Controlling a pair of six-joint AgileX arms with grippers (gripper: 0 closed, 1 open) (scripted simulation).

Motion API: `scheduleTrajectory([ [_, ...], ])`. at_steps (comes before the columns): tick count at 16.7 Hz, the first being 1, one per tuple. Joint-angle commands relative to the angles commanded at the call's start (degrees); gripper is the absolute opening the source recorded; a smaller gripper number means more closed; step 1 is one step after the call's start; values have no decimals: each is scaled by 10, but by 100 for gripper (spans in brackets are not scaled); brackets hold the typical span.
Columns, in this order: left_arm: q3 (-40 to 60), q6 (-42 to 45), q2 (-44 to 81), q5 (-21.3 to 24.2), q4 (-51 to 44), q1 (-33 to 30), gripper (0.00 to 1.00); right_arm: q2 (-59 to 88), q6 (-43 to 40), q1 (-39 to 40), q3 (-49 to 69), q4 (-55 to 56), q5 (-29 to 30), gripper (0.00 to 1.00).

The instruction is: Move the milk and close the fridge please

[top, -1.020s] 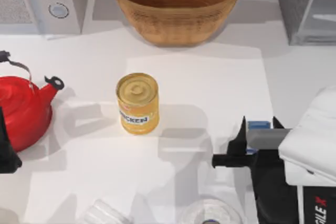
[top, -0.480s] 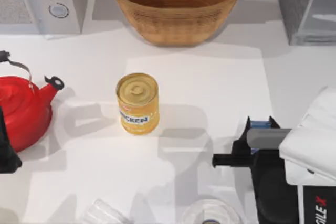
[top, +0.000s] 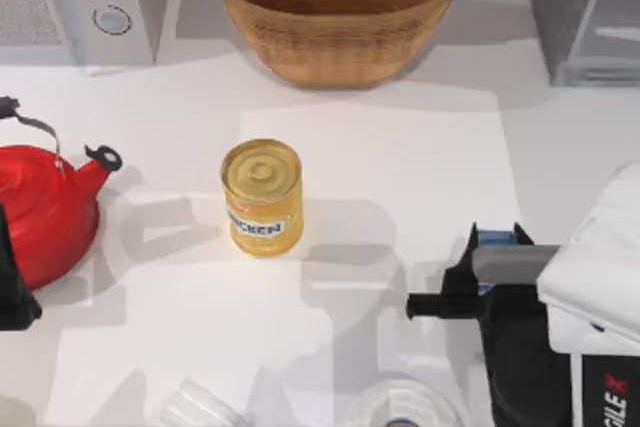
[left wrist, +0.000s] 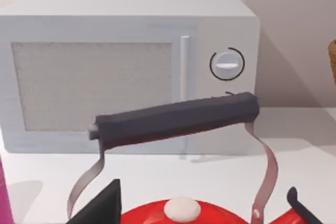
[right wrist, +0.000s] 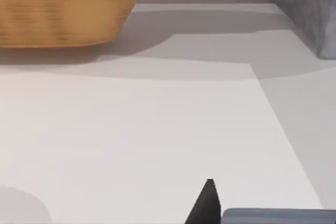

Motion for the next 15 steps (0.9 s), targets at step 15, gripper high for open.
scheduleTrajectory([
  [15,0,0,0,0,0,0,100,-118,-7,-7,-8,-96,-12,0],
])
